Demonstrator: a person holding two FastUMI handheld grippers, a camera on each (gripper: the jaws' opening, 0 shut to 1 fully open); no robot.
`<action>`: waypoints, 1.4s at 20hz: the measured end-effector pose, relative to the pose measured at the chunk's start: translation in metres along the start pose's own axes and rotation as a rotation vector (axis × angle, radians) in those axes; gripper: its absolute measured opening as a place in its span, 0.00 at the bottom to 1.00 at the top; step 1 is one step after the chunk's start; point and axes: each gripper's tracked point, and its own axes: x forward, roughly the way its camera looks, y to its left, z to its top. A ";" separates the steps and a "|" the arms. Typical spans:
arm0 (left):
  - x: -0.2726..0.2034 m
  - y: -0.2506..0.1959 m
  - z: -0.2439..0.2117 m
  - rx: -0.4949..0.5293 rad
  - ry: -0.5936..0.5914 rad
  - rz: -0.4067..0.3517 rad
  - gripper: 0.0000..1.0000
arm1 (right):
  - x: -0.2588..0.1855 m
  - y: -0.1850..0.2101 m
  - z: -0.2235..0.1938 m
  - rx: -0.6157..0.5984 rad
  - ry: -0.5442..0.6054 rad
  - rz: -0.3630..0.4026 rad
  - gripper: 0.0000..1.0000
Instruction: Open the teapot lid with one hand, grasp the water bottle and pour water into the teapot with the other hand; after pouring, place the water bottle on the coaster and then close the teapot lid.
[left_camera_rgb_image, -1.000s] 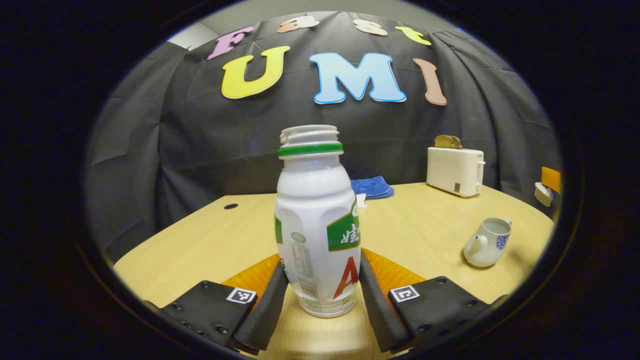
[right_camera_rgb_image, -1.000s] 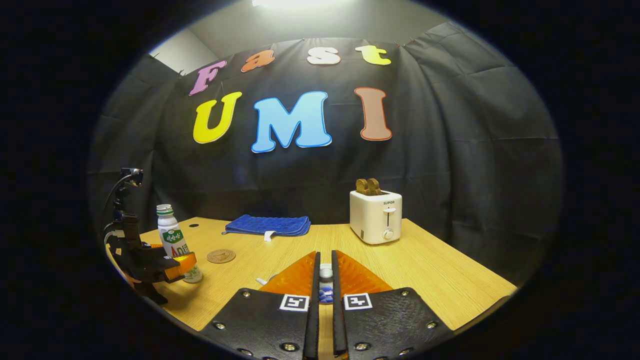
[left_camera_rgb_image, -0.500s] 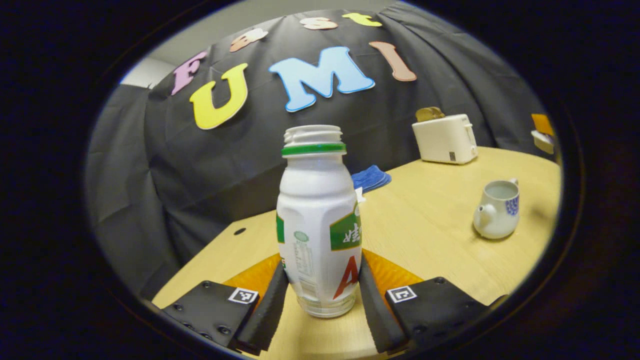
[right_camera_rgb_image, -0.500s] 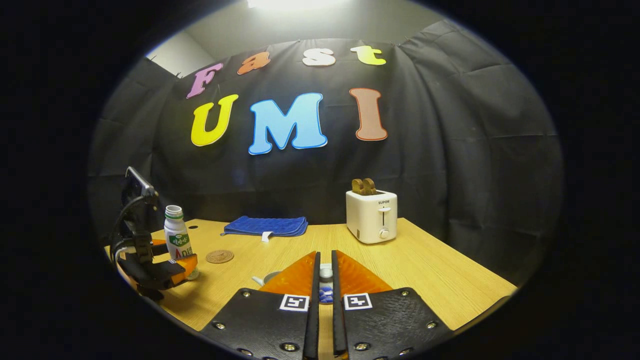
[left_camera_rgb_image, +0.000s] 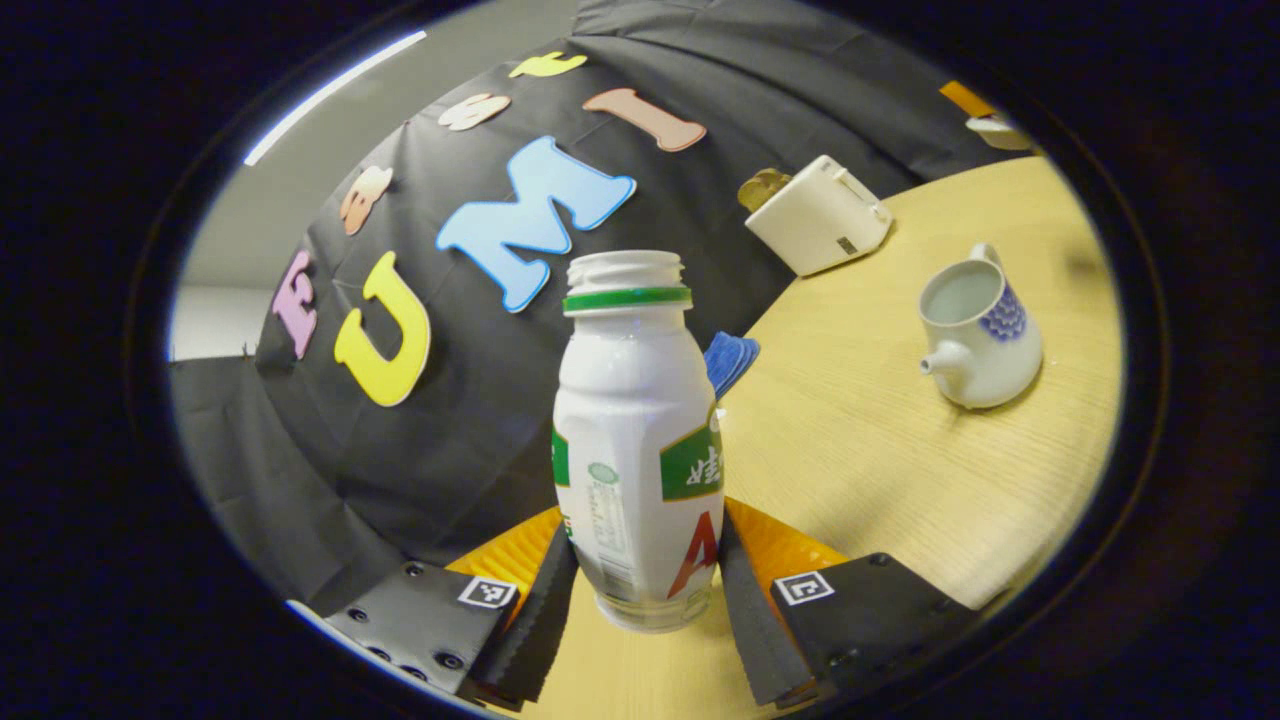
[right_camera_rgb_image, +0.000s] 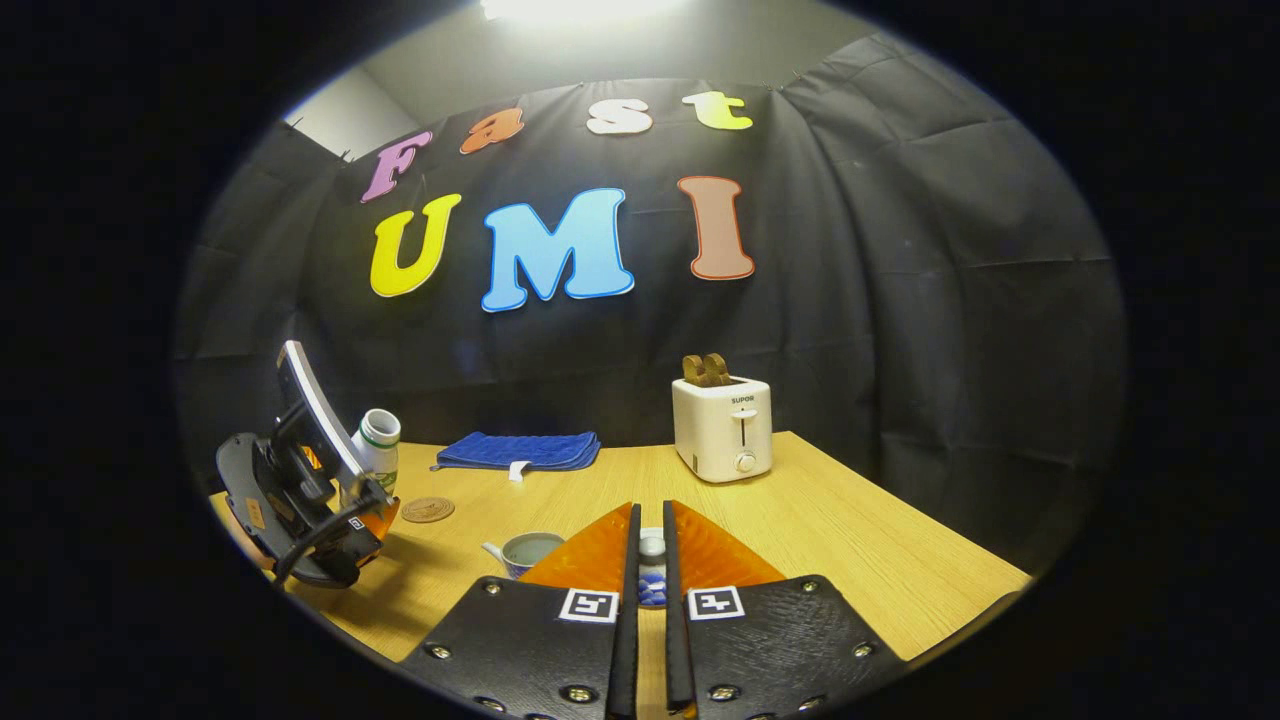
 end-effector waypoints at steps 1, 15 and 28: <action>-0.001 -0.003 0.002 0.036 -0.007 0.001 0.83 | -0.001 -0.003 -0.001 0.003 0.000 -0.002 0.11; 0.005 -0.016 0.055 0.518 -0.104 0.069 0.83 | -0.010 -0.024 -0.014 0.008 0.002 0.016 0.11; 0.014 -0.025 0.078 0.784 -0.180 0.100 0.79 | -0.014 -0.033 -0.018 0.006 -0.007 0.027 0.11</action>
